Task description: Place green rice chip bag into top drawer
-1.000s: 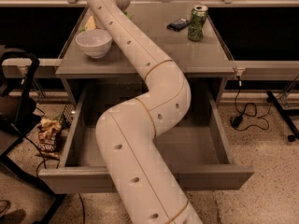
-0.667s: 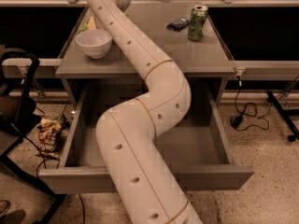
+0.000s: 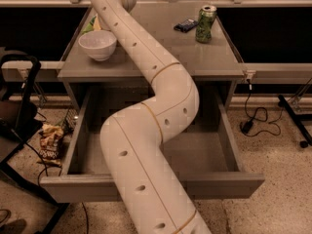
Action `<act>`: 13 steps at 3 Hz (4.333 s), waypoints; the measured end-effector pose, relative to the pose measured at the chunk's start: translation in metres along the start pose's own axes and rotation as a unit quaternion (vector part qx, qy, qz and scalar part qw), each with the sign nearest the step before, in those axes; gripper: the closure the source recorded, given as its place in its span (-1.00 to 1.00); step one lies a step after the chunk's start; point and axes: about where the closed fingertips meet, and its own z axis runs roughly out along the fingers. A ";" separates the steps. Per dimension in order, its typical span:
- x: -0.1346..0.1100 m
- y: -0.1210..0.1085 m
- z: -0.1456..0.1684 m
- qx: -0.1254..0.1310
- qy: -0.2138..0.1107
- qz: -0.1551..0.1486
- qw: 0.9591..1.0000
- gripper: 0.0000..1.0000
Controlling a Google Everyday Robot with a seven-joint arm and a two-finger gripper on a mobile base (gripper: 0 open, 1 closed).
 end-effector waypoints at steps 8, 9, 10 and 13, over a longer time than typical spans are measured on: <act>-0.062 -0.101 -0.146 0.058 -0.090 -0.006 0.994 1.00; -0.040 -0.109 -0.152 0.059 -0.028 -0.044 0.997 1.00; 0.002 -0.126 -0.168 0.070 0.072 -0.091 0.991 1.00; 0.068 -0.182 -0.291 0.067 0.247 -0.164 0.953 1.00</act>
Offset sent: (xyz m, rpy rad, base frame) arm -0.0079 -0.0052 0.0161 0.0190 -0.0571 0.0373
